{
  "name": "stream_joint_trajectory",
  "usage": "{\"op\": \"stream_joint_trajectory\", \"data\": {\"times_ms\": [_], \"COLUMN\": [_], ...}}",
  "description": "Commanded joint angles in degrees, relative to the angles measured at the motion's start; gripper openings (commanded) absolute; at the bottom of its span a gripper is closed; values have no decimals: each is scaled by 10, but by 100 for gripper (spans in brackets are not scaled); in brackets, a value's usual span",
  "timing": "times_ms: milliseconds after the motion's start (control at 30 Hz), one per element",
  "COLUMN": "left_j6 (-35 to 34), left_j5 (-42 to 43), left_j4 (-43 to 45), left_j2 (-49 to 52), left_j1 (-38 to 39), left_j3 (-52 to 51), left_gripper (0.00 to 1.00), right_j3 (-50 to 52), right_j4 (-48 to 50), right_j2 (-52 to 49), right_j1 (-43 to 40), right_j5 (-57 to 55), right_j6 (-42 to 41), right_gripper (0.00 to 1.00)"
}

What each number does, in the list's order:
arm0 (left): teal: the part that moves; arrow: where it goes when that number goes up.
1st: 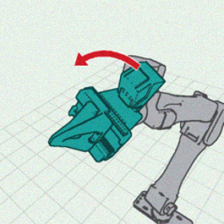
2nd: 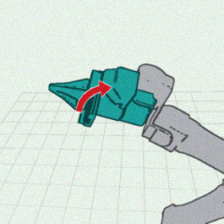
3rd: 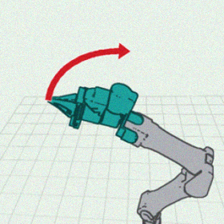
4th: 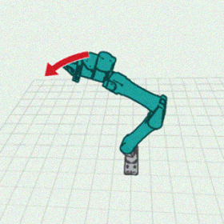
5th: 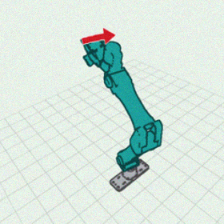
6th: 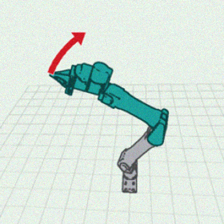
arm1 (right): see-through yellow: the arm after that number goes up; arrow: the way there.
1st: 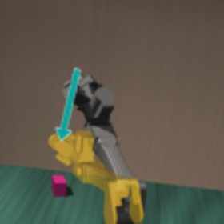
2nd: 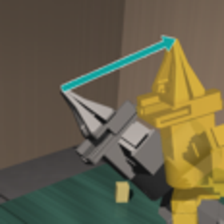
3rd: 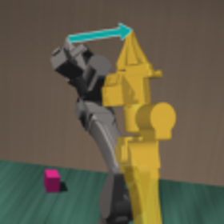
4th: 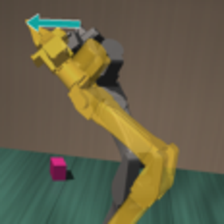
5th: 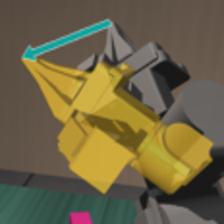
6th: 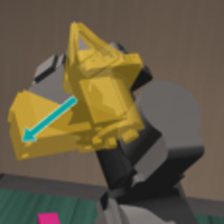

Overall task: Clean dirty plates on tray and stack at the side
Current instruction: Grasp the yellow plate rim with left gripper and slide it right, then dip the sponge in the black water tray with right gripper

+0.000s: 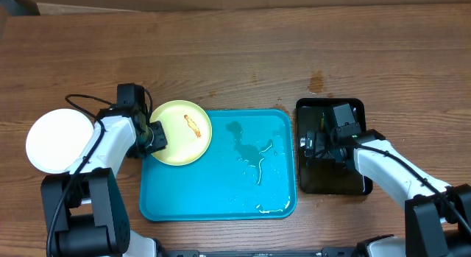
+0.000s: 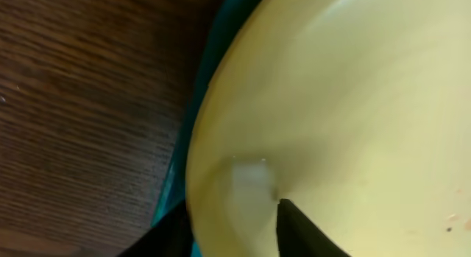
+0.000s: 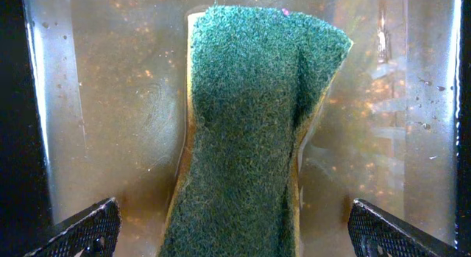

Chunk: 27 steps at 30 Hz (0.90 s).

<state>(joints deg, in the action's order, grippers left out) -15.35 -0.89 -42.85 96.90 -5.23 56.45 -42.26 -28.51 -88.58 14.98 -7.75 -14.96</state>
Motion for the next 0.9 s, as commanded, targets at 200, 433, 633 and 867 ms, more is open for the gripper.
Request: {"op": "stream_joint_trajectory", "data": {"times_ms": [200, 433, 633, 867], "left_j6": [-5, -5, -3, 12], "left_j5": [52, 54, 53, 53], "left_j4": [-23, -79, -83, -76], "left_j2": [9, 9, 9, 9], "left_j1": [5, 15, 60, 70], "left_j3": [-5, -8, -38, -42], "left_gripper": [9, 11, 17, 35], "right_j3": [2, 2, 2, 2], "right_j4": [2, 2, 2, 2], "right_j2": [-2, -2, -2, -2], "right_j1": [-1, -1, -1, -1], "right_j5": [-3, -3, -3, -3], "right_j6": [0, 0, 0, 0], "right_gripper": [100, 100, 100, 100]}}
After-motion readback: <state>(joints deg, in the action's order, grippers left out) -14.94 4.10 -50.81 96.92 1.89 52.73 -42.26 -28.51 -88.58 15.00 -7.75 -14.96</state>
